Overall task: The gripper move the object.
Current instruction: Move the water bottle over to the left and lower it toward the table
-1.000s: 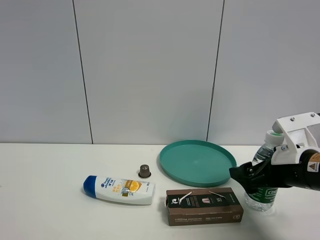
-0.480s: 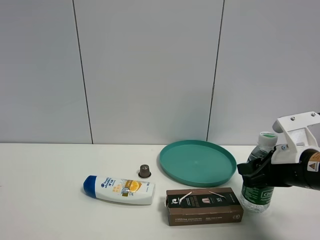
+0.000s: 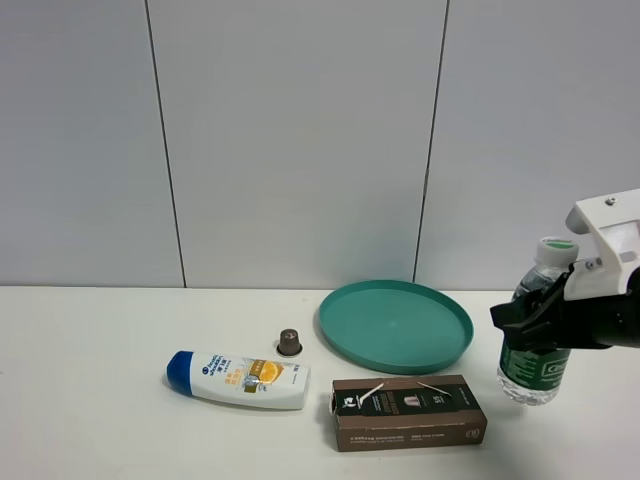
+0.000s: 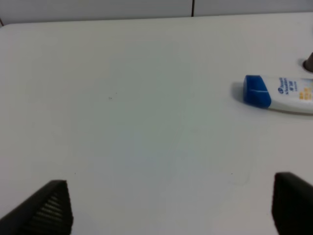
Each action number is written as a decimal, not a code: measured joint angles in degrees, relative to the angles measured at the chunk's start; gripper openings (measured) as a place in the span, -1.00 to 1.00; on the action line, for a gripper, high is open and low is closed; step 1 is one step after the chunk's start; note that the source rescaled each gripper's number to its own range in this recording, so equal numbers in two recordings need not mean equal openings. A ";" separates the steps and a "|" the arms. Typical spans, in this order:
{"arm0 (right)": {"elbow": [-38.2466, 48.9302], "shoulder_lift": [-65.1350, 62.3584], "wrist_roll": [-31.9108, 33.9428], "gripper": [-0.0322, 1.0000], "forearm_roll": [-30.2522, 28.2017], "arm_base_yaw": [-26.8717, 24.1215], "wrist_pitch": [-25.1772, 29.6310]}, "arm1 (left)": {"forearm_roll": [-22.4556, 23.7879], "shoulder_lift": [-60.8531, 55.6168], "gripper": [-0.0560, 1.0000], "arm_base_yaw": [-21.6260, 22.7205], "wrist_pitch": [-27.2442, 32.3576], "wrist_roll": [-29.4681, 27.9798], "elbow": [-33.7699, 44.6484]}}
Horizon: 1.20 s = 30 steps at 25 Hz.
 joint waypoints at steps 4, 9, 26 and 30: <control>0.06 -5.21 1.69 -0.92 0.00 0.00 0.77 | 0.00 0.00 1.00 0.00 0.00 0.00 0.00; 0.06 -11.50 8.52 -0.93 -2.36 0.00 0.77 | 0.00 0.00 1.00 0.00 0.00 0.00 0.00; -37.70 -9.25 40.97 -0.93 -35.98 18.64 29.89 | 0.00 0.00 1.00 0.00 0.00 0.00 0.00; -48.87 -1.25 41.11 -0.93 -35.91 24.04 41.10 | 0.00 0.00 1.00 0.00 0.00 0.00 0.00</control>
